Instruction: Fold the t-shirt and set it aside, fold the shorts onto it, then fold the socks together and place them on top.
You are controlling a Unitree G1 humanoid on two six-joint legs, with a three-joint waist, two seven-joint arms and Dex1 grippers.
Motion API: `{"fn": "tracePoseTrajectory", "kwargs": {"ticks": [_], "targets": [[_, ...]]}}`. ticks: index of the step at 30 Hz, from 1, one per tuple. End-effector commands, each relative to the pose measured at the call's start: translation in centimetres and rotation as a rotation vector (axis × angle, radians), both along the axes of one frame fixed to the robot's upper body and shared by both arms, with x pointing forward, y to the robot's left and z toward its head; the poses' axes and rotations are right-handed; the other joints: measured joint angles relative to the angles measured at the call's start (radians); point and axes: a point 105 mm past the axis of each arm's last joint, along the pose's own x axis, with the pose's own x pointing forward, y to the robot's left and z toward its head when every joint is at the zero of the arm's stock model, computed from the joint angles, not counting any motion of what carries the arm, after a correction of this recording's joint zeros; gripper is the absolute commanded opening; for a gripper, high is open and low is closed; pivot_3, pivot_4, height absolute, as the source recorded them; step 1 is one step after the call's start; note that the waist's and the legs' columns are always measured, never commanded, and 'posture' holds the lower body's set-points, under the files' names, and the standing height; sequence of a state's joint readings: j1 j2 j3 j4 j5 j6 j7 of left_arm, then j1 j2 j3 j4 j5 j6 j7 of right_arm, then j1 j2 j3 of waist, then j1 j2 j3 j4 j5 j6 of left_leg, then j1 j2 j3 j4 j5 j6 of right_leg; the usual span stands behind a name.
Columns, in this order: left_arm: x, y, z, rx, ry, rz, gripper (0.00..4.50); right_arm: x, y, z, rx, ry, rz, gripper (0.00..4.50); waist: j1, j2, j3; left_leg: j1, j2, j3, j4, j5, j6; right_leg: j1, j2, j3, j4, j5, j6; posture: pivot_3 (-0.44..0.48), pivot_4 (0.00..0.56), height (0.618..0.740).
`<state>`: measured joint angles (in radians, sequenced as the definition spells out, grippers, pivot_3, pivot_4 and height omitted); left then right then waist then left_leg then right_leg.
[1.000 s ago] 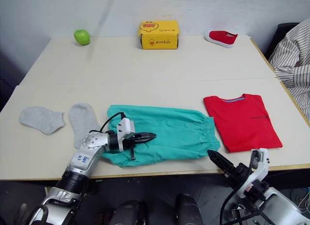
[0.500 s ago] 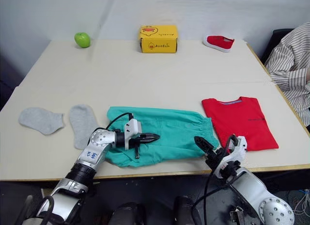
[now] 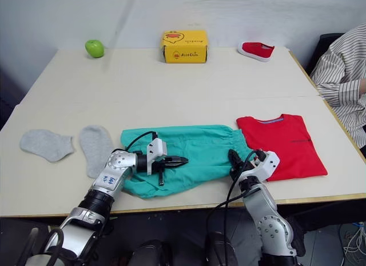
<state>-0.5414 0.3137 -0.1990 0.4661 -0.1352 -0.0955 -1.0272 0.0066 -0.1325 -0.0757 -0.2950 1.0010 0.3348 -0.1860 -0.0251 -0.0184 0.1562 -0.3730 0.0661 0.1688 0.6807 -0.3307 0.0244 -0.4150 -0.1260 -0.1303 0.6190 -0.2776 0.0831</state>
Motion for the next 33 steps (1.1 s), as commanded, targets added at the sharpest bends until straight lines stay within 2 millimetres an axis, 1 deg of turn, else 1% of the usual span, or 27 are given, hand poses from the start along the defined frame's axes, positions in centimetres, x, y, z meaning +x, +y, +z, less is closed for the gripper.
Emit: {"fn": "tracePoseTrajectory", "kwargs": {"ticks": [1, 2, 6, 8, 9, 10, 11, 12, 13, 14, 15, 17, 18, 19, 20, 22, 25, 26, 29, 31, 33], "targets": [[-0.1, -0.3, 0.9, -0.019, -0.027, 0.001, 0.0, -0.2, -1.3, 2.5, -0.098, -0.14, -0.059, 0.24, 0.0, 0.001, 0.001, 0.0, 0.0, 0.0, 0.0, 0.0, 0.0, 0.0, -0.001, 0.0, 0.0, 0.0, 0.0, 0.0, 0.15, 0.74], [-0.1, -0.4, 1.1, -0.023, -0.033, 0.005, 0.0, -0.3, -1.5, 3.3, -0.128, -0.181, -0.06, 0.02, 0.0, 0.002, 0.001, -0.001, -0.001, 0.0, 0.0, 0.0, 0.0, 0.0, -0.001, 0.0, 0.0, 0.0, 0.0, 0.0, 0.15, 0.74], [0.2, -1.0, 1.8, -0.041, -0.036, 0.04, 0.0, -1.0, -2.6, 6.0, -0.268, -0.29, -0.081, 0.02, 0.001, 0.007, 0.004, -0.003, -0.003, 0.001, 0.0, 0.0, 0.0, -0.003, -0.004, 0.0, 0.0, 0.001, 0.002, 0.0, 0.15, 0.74], [0.5, -0.7, 2.6, -0.089, 0.024, 0.12, 0.0, -1.3, -4.5, 7.4, -0.362, -0.303, -0.16, 0.02, 0.0, 0.007, 0.005, -0.003, -0.003, 0.001, 0.0, 0.0, 0.0, -0.003, -0.003, -0.001, -0.001, 0.001, 0.002, 0.0, 0.15, 0.74], [0.7, -0.6, 2.9, -0.108, 0.044, 0.154, 0.0, -1.4, -4.9, 7.8, -0.414, -0.309, -0.169, 0.02, 0.0, 0.007, 0.005, -0.004, -0.003, 0.001, 0.0, 0.0, 0.0, -0.003, -0.003, -0.001, -0.001, 0.001, 0.002, 0.0, 0.15, 0.74], [0.8, -0.5, 3.1, -0.122, 0.057, 0.185, 0.0, -1.4, -4.7, 8.7, -0.518, -0.342, -0.146, 0.02, 0.0, 0.007, 0.005, -0.004, -0.003, 0.001, 0.0, 0.0, 0.0, -0.003, -0.003, 0.0, -0.001, 0.001, 0.002, 0.0, 0.15, 0.74], [0.8, -0.4, 3.1, -0.12, 0.06, 0.202, 0.0, -1.4, -4.4, 9.3, -0.586, -0.37, -0.122, 0.02, -0.001, 0.007, 0.005, -0.004, -0.003, 0.001, 0.0, 0.0, 0.0, -0.003, -0.003, 0.0, -0.001, 0.001, 0.002, 0.0, 0.15, 0.74], [0.7, -0.1, 2.7, -0.098, 0.065, 0.224, 0.0, -1.3, -3.7, 10.9, -0.649, -0.428, -0.104, 0.02, -0.001, 0.008, 0.006, -0.004, -0.004, 0.002, 0.0, 0.0, 0.0, -0.003, -0.003, 0.0, -0.001, 0.001, 0.003, 0.0, 0.15, 0.74], [0.6, 0.2, 2.3, -0.08, 0.067, 0.249, 0.0, -1.3, -2.6, 12.1, -0.693, -0.476, -0.074, 0.02, -0.006, 0.008, 0.007, -0.004, -0.004, 0.002, 0.0, 0.0, 0.0, -0.003, -0.003, 0.0, -0.002, 0.001, 0.004, 0.0, 0.15, 0.74], [0.8, 0.6, 2.2, -0.07, 0.064, 0.279, 0.0, -1.3, -1.2, 12.9, -0.733, -0.515, -0.028, 0.02, -0.009, 0.011, 0.009, -0.003, -0.003, 0.004, 0.0, 0.0, 0.0, -0.004, -0.003, 0.0, -0.002, 0.0, 0.004, 0.0, 0.15, 0.74], [0.9, 0.9, 2.3, -0.08, 0.069, 0.309, 0.0, -1.2, 0.5, 13.0, -0.762, -0.534, 0.03, 0.02, -0.013, 0.012, 0.01, -0.003, -0.002, 0.005, 0.0, 0.0, 0.0, -0.004, -0.003, 0.0, -0.002, 0.0, 0.005, 0.0, 0.15, 0.74], [1.4, 1.5, 2.7, -0.098, 0.08, 0.353, 0.0, -1.0, 2.8, 12.4, -0.807, -0.53, 0.113, 0.02, -0.007, 0.01, 0.011, -0.003, -0.001, 0.005, -0.001, 0.001, -0.001, -0.008, -0.003, 0.002, 0.001, 0.0, 0.004, 0.0, 0.15, 0.74], [1.5, 1.7, 2.7, -0.098, 0.083, 0.371, 0.0, -0.9, 3.8, 12.0, -0.826, -0.526, 0.141, 0.02, -0.004, 0.01, 0.012, -0.004, 0.0, 0.004, -0.002, 0.003, -0.005, -0.009, -0.002, 0.001, 0.002, -0.001, 0.003, 0.0, 0.15, 0.74], [1.6, 1.9, 2.6, -0.083, 0.088, 0.377, 0.0, -0.3, 5.1, 11.1, -0.882, -0.507, 0.16, 0.02, -0.002, 0.009, 0.012, -0.004, 0.001, 0.004, -0.003, 0.005, -0.009, -0.01, -0.001, 0.001, 0.003, -0.002, 0.002, 0.0, 0.15, 0.74], [1.6, 2.0, 2.4, -0.067, 0.091, 0.377, 0.0, 0.2, 6.3, 10.3, -0.91, -0.493, 0.171, 0.02, 0.0, 0.009, 0.012, -0.004, 0.001, 0.004, -0.005, 0.006, -0.01, -0.01, 0.002, 0.001, 0.003, -0.002, 0.001, 0.0, 0.15, 0.74], [1.5, 2.0, 2.0, -0.043, 0.1, 0.366, 0.0, 0.9, 8.3, 8.6, -0.953, -0.453, 0.216, 0.02, -0.002, 0.009, 0.012, -0.005, 0.0, 0.005, -0.007, 0.008, -0.01, -0.013, 0.002, 0.001, 0.004, -0.002, 0.001, 0.0, 0.15, 0.74], [1.6, 2.0, 1.9, -0.039, 0.109, 0.373, 0.0, 1.1, 10.6, 6.0, -1.005, -0.403, 0.32, 0.02, -0.002, 0.009, 0.012, -0.005, -0.001, 0.006, -0.006, 0.008, -0.01, -0.013, 0.001, 0.001, 0.005, -0.002, 0.001, 0.0, 0.15, 0.74], [1.6, 2.1, 1.9, -0.037, 0.109, 0.378, 0.0, 1.1, 11.2, 5.4, -1.007, -0.394, 0.347, 0.02, -0.002, 0.009, 0.012, -0.005, -0.001, 0.006, -0.006, 0.008, -0.009, -0.013, 0.001, 0.001, 0.005, -0.002, 0.001, 0.0, 0.15, 0.74], [1.6, 2.3, 1.9, -0.033, 0.107, 0.383, 0.0, 1.1, 12.6, 4.5, -0.972, -0.378, 0.409, 0.02, -0.003, 0.009, 0.012, -0.006, -0.002, 0.006, -0.005, 0.008, -0.009, -0.013, 0.0, 0.001, 0.004, -0.002, 0.001, 0.0, 0.15, 0.74], [1.3, 2.6, 2.2, -0.038, 0.106, 0.384, 0.0, 1.0, 13.6, 4.7, -0.913, -0.383, 0.447, 0.02, -0.003, 0.009, 0.012, -0.006, -0.001, 0.006, -0.005, 0.008, -0.009, -0.013, 0.0, 0.001, 0.005, -0.002, 0.001, 0.0, 0.15, 0.74], [1.2, 2.9, 2.6, -0.041, 0.105, 0.383, 0.0, 0.9, 14.0, 5.2, -0.867, -0.405, 0.472, 0.02, -0.005, 0.009, 0.012, -0.006, -0.001, 0.005, -0.005, 0.008, -0.009, -0.013, 0.001, 0.001, 0.005, -0.002, 0.001, 0.0, 0.15, 0.74]]}}
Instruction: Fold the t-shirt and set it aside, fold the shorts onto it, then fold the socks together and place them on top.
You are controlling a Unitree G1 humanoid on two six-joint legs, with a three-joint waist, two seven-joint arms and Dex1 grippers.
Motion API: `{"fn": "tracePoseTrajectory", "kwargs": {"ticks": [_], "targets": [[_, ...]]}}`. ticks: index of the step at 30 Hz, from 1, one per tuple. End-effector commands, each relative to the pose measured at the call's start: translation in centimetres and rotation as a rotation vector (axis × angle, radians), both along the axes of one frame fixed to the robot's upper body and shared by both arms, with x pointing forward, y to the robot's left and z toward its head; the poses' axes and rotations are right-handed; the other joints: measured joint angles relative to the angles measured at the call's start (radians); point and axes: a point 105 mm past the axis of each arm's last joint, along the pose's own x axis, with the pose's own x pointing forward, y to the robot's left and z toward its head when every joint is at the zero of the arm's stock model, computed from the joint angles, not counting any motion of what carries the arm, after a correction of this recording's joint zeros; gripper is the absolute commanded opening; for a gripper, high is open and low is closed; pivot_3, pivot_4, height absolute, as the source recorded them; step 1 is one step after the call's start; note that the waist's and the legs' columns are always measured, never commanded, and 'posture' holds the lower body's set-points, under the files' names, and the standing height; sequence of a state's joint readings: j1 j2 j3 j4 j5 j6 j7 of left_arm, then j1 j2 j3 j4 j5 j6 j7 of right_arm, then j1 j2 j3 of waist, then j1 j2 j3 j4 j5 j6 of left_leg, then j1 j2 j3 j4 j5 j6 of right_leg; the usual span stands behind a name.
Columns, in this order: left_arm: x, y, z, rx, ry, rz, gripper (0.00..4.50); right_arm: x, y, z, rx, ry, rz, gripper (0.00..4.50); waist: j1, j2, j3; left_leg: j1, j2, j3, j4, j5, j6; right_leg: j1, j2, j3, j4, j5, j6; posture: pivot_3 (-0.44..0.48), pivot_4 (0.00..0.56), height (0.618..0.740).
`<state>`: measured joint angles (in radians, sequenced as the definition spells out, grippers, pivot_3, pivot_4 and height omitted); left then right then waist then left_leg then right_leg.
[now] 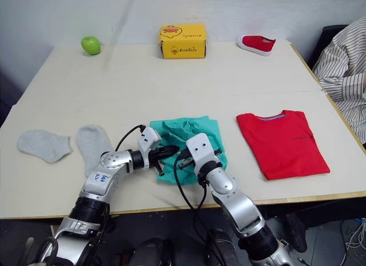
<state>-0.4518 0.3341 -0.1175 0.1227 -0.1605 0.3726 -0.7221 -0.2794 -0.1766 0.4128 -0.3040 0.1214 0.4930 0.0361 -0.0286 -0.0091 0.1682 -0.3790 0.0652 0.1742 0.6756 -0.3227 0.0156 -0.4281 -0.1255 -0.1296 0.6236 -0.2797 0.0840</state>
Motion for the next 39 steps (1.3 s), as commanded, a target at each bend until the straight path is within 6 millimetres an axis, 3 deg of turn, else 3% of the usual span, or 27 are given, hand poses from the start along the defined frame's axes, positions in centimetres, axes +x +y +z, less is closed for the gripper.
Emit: {"fn": "tracePoseTrajectory", "kwargs": {"ticks": [1, 5, 8, 10, 13, 15, 17, 20, 24, 28, 34, 39], "targets": [[-0.4, 0.7, 1.2, -0.005, -0.021, 0.007, 0.0, -0.3, 1.0, 1.8, 0.085, -0.012, 0.1, 0.28, -0.002, 0.0, 0.0, 0.0, 0.0, 0.0, 0.0, 0.0, 0.0, 0.0, 0.0, 0.0, 0.0, 0.0, 0.0, 0.0, 0.15, 0.74], [-1.3, 1.8, 2.1, 0.013, 0.014, -0.022, 0.0, -0.7, 1.3, 2.8, 0.166, 0.023, 0.243, 1.51, -0.002, 0.0, 0.001, 0.0, 0.001, 0.0, -0.001, 0.0, 0.0, 0.0, 0.0, 0.0, 0.0, 0.0, 0.0, 0.0, 0.15, 0.74], [-2.3, 3.0, 2.8, 0.054, 0.064, -0.06, 0.0, -3.4, 1.6, 3.2, 0.234, 0.113, 0.509, 2.38, -0.001, -0.001, 0.002, 0.0, 0.001, -0.001, -0.001, 0.0, 0.0, 0.0, 0.001, 0.0, -0.001, 0.0, 0.0, 0.0, 0.15, 0.74], [-3.1, 4.2, 3.4, 0.085, 0.1, -0.082, 0.0, -5.1, 0.9, 3.9, 0.275, 0.141, 0.657, 3.03, -0.001, -0.001, 0.004, -0.001, 0.0, -0.001, -0.001, 0.0, 0.001, 0.0, 0.0, 0.0, -0.001, 0.0, 0.0, 0.0, 0.15, 0.74], [-4.6, 5.4, 4.6, 0.101, 0.152, -0.132, 0.0, -5.7, -1.1, 5.1, 0.293, 0.115, 0.738, 4.05, 0.0, -0.001, 0.005, -0.001, 0.0, -0.001, -0.001, -0.002, 0.002, 0.0, 0.0, -0.001, -0.002, 0.0, 0.0, 0.0, 0.15, 0.74], [-5.6, 6.2, 5.6, 0.116, 0.185, -0.185, 0.0, -5.8, -2.5, 5.9, 0.309, 0.122, 0.787, 4.05, 0.001, -0.001, 0.006, -0.001, -0.001, -0.001, -0.001, -0.002, 0.002, 0.0, -0.001, -0.001, -0.002, 0.0, 0.0, 0.0, 0.15, 0.74], [-6.1, 6.8, 6.5, 0.128, 0.186, -0.235, 0.0, -5.0, -3.8, 6.5, 0.298, 0.122, 0.792, 3.7, 0.001, -0.002, 0.007, -0.001, -0.001, -0.001, -0.001, -0.002, 0.002, -0.001, -0.001, -0.001, -0.002, 0.0, 0.0, 0.0, 0.15, 0.74], [-5.2, 6.0, 8.1, 0.055, 0.11, -0.27, 0.0, -1.7, -5.6, 6.7, 0.188, 0.046, 0.718, 2.63, 0.001, -0.001, 0.008, -0.001, -0.001, 0.0, -0.001, -0.002, 0.002, -0.001, -0.001, -0.001, -0.002, 0.0, 0.0, 0.0, 0.15, 0.74], [-3.4, 2.4, 7.5, -0.003, -0.001, -0.326, 0.0, 2.4, -6.4, 5.7, 0.015, -0.055, 0.686, 1.29, 0.005, -0.002, 0.008, -0.001, -0.001, 0.0, 0.002, -0.001, 0.001, 0.0, 0.0, -0.001, -0.001, 0.0, 0.001, 0.0, 0.15, 0.74], [-1.0, -1.8, 5.7, -0.058, -0.091, -0.277, 0.0, 3.8, -5.4, 3.8, -0.089, -0.043, 0.789, 0.02, 0.001, -0.002, 0.008, -0.005, -0.004, 0.002, 0.006, -0.001, 0.001, -0.001, 0.003, 0.0, 0.002, 0.002, 0.003, 0.0, 0.15, 0.74], [-0.8, -3.2, 1.3, 0.061, -0.008, -0.24, 0.0, 5.8, -4.1, 1.9, -0.166, -0.03, 0.824, 0.02, -0.008, -0.001, 0.01, -0.008, 0.0, 0.003, 0.006, 0.0, -0.001, -0.005, 0.009, 0.002, 0.0, 0.002, 0.003, 0.0, 0.15, 0.74], [-1.6, -2.4, 0.4, 0.056, 0.007, -0.213, 0.0, 10.0, -5.8, 2.9, -0.154, -0.101, 0.519, 0.02, -0.013, -0.001, 0.01, -0.005, 0.001, 0.003, 0.008, 0.002, -0.002, -0.004, 0.008, 0.005, 0.004, 0.002, 0.003, 0.0, 0.15, 0.74]]}}
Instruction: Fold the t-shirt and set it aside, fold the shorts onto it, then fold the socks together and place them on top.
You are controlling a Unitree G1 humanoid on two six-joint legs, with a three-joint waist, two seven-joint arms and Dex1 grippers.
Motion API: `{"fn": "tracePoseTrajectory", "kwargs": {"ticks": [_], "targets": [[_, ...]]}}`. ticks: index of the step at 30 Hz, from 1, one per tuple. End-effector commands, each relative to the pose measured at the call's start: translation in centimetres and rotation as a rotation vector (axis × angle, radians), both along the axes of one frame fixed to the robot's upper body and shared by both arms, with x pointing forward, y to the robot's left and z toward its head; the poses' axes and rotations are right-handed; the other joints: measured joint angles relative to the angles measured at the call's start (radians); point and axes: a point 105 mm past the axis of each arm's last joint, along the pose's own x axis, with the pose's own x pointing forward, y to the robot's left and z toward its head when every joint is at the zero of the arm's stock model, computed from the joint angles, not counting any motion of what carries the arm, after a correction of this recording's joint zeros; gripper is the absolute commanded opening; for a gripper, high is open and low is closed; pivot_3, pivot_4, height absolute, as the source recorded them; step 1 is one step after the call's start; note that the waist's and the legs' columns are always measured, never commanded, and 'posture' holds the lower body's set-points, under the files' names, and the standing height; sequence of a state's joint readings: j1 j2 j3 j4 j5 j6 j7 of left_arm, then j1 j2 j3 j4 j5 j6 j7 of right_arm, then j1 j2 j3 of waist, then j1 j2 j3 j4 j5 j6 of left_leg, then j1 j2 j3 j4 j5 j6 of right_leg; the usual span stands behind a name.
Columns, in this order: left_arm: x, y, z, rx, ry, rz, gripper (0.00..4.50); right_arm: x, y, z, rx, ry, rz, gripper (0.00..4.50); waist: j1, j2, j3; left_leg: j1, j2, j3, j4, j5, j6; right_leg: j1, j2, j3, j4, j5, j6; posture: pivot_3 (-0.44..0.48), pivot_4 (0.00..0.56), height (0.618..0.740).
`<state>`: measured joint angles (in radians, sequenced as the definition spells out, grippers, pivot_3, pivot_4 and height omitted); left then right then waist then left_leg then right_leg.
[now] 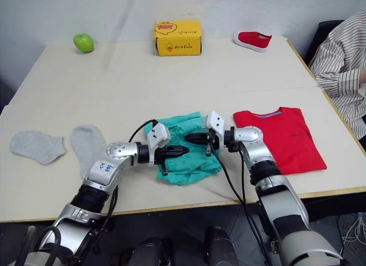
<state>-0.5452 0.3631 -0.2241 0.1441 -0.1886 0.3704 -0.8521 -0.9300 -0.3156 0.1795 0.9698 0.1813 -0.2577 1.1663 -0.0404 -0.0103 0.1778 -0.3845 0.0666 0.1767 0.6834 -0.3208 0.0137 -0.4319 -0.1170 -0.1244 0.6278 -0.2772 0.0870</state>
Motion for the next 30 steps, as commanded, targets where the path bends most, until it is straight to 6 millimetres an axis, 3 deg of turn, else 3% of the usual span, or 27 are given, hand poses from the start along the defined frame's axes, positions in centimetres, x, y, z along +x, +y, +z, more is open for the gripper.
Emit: {"fn": "tracePoseTrajectory", "kwargs": {"ticks": [1, 5, 8, 13, 15, 20, 25, 27, 30], "targets": [[-0.7, 0.6, -0.5, -0.006, -0.002, 0.023, 0.0, 3.1, -2.2, 2.8, 0.108, -0.113, -0.244, 0.02, -0.002, 0.0, 0.0, 0.0, 0.001, 0.0, 0.0, 0.0, 0.0, 0.0, 0.0, 0.001, 0.0, 0.0, 0.0, 0.0, 0.15, 0.74], [-0.8, 0.8, 0.7, -0.065, -0.024, 0.029, 0.0, 3.2, -3.0, 4.0, 0.204, -0.117, -0.261, 0.02, -0.002, 0.0, 0.0, 0.0, 0.003, 0.0, -0.001, 0.0, 0.0, 0.0, 0.0, 0.001, 0.0, 0.0, 0.0, 0.0, 0.15, 0.74], [-0.7, 0.7, 3.6, -0.167, -0.071, 0.005, 0.0, 1.1, -3.3, 5.0, 0.313, -0.132, -0.141, 0.02, 0.0, 0.0, 0.0, -0.001, 0.003, 0.0, -0.001, 0.0, 0.0, 0.0, 0.0, 0.001, 0.0, 0.0, 0.0, 0.0, 0.15, 0.74], [0.8, 0.2, 7.2, -0.335, -0.035, 0.063, 0.0, -3.0, -2.9, 3.3, 0.295, -0.093, -0.03, 0.02, 0.015, 0.0, 0.0, -0.002, 0.003, -0.003, 0.0, 0.0, 0.0, 0.0, 0.0, 0.001, -0.001, 0.0, 0.0, 0.0, 0.15, 0.74], [1.1, 0.1, 6.9, -0.298, -0.039, 0.06, 0.0, -4.0, -2.7, 2.2, 0.266, -0.087, -0.027, 0.02, 0.014, 0.0, 0.0, -0.002, 0.001, -0.002, 0.0, 0.0, 0.0, 0.0, -0.001, 0.0, -0.001, 0.001, 0.001, 0.0, 0.15, 0.74], [2.3, -0.4, 3.2, -0.121, -0.019, 0.089, 0.0, -7.0, -1.9, -0.2, 0.182, -0.088, 0.038, 0.02, 0.012, 0.0, 0.0, -0.001, -0.001, -0.002, 0.0, 0.0, -0.001, 0.001, 0.001, 0.0, -0.001, 0.0, 0.001, 0.0, 0.15, 0.74], [3.5, 0.4, 1.5, -0.037, -0.024, 0.14, 0.0, -10.7, -2.9, -0.9, 0.052, -0.109, 0.127, 0.02, 0.015, 0.0, 0.0, -0.001, -0.001, -0.002, -0.001, 0.0, -0.001, 0.0, 0.001, -0.001, -0.002, 0.0, 0.0, 0.0, 0.15, 0.74], [3.7, 0.8, 1.4, -0.039, -0.031, 0.15, 0.0, -10.7, -4.2, -0.5, 0.061, -0.073, 0.038, 0.02, 0.016, 0.0, 0.0, -0.001, -0.001, -0.002, 0.0, -0.001, -0.001, 0.0, 0.0, -0.001, -0.002, 0.0, 0.0, 0.0, 0.15, 0.74], [3.2, 1.1, 3.3, -0.138, -0.101, 0.096, 0.0, -11.4, -6.0, -0.4, 0.06, 0.108, 0.005, 0.02, 0.014, 0.0, 0.0, -0.001, 0.0, -0.003, 0.0, -0.001, -0.001, 0.0, -0.001, -0.001, -0.003, 0.0, 0.0, 0.0, 0.15, 0.74]]}}
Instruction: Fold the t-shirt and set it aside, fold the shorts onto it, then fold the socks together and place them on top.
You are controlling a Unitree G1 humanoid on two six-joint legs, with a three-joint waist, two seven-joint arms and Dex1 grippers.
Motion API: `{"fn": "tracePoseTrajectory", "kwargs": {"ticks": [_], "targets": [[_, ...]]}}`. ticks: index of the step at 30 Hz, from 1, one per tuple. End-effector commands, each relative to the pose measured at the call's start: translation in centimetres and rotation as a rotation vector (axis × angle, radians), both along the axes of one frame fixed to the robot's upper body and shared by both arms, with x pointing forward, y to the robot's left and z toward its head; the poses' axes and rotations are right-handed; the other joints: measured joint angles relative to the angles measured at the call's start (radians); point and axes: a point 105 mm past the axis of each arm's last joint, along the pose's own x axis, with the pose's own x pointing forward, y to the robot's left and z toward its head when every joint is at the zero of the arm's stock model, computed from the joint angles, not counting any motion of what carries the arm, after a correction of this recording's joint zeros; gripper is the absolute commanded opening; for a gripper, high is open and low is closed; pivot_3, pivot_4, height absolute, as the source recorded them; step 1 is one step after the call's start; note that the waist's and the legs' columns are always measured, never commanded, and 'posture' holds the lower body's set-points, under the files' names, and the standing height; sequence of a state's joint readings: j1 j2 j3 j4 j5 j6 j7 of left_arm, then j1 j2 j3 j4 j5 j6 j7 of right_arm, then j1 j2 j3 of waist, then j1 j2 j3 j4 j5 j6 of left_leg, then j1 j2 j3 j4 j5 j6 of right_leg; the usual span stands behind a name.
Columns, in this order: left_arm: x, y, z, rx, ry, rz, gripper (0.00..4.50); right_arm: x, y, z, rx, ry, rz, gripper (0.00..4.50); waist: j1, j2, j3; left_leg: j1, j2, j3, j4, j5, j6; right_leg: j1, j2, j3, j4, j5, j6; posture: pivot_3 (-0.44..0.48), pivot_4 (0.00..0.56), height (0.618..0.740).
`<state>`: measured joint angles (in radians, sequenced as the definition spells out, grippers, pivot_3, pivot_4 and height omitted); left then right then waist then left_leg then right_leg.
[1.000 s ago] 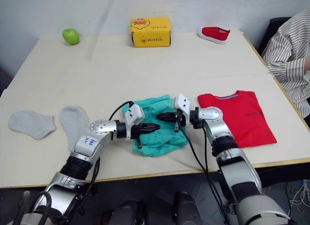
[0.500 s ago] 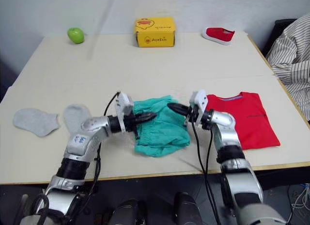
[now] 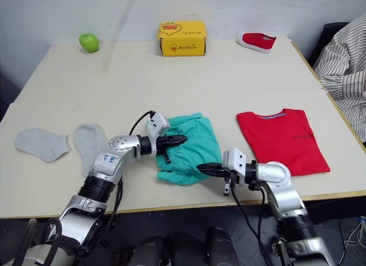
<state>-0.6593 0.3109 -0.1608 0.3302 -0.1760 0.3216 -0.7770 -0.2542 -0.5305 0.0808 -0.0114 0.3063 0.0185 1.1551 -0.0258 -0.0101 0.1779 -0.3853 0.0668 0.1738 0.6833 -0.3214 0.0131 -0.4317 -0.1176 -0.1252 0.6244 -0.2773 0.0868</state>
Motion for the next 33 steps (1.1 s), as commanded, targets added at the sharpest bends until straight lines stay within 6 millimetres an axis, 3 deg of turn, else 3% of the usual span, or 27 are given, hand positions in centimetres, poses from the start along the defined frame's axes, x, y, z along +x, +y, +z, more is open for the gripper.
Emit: {"fn": "tracePoseTrajectory", "kwargs": {"ticks": [1, 3, 8, 10, 14, 20, 22, 27, 33], "targets": [[-0.5, 0.7, 2.8, -0.117, -0.107, -0.051, 0.0, -0.6, -2.0, 2.1, 0.069, 0.182, -0.026, 0.18, 0.0, 0.0, 0.0, 0.0, 0.0, 0.0, 0.0, 0.0, 0.0, 0.0, 0.0, 0.0, 0.0, 0.0, 0.0, 0.0, 0.15, 0.74], [-0.9, 1.3, 3.4, -0.129, -0.133, -0.082, 0.0, 0.2, -3.0, 3.0, 0.142, 0.326, -0.086, 0.63, -0.002, 0.0, 0.0, 0.0, 0.002, 0.0, 0.0, 0.0, 0.0, -0.001, -0.001, 0.0, 0.0, 0.0, -0.001, 0.0, 0.15, 0.74], [-1.3, 2.2, 3.3, -0.128, -0.144, -0.098, 0.0, 3.6, -5.2, 3.4, 0.208, 0.667, -0.266, 2.37, -0.001, 0.0, 0.0, 0.001, 0.002, 0.0, 0.0, 0.0, 0.0, -0.001, -0.001, -0.001, 0.001, 0.0, -0.002, 0.0, 0.15, 0.74], [-1.3, 2.3, 2.9, -0.115, -0.136, -0.091, 0.0, 4.8, -5.2, 3.7, 0.226, 0.77, -0.284, 3.02, 0.0, 0.0, 0.0, 0.0, 0.002, 0.0, 0.0, 0.0, 0.001, -0.001, -0.002, -0.001, 0.001, 0.0, -0.002, 0.0, 0.15, 0.74], [-1.6, 1.8, 1.9, -0.078, -0.121, -0.095, 0.0, 6.8, -4.5, 2.0, 0.1, 0.902, -0.358, 4.47, 0.0, 0.0, 0.0, -0.001, 0.0, 0.0, 0.0, 0.0, 0.002, -0.002, -0.003, -0.002, 0.002, 0.0, -0.002, 0.0, 0.15, 0.74], [-1.9, 1.5, 0.3, -0.015, -0.104, -0.084, 0.0, 8.1, -0.4, 2.2, 0.075, 0.978, -0.261, 4.47, -0.006, 0.0, 0.0, -0.003, -0.001, 0.002, 0.0, 0.0, 0.001, -0.003, 0.0, -0.001, 0.003, 0.0, -0.001, 0.0, 0.15, 0.74], [-1.9, 1.7, 0.0, -0.014, -0.096, -0.063, 0.0, 8.4, 1.0, 2.5, 0.068, 0.961, -0.236, 4.09, -0.009, 0.0, 0.0, -0.002, 0.0, 0.002, 0.0, 0.0, 0.001, -0.003, 0.001, -0.001, 0.003, 0.0, -0.001, 0.0, 0.15, 0.74], [-2.2, 2.1, -0.6, -0.01, -0.08, -0.045, 0.0, 8.3, 3.6, 3.9, 0.092, 0.942, -0.146, 2.43, -0.006, 0.0, 0.0, -0.004, 0.0, 0.002, 0.0, 0.001, 0.0, -0.005, 0.001, -0.001, 0.004, 0.0, -0.001, 0.0, 0.15, 0.74], [-2.3, 2.3, -0.5, -0.031, -0.093, -0.038, 0.0, 8.3, 3.3, 5.6, 0.177, 0.893, -0.112, 0.35, -0.003, 0.0, 0.0, -0.005, 0.0, 0.002, 0.0, 0.001, 0.0, -0.006, 0.0, 0.0, 0.004, 0.0, -0.001, 0.0, 0.15, 0.74]]}}
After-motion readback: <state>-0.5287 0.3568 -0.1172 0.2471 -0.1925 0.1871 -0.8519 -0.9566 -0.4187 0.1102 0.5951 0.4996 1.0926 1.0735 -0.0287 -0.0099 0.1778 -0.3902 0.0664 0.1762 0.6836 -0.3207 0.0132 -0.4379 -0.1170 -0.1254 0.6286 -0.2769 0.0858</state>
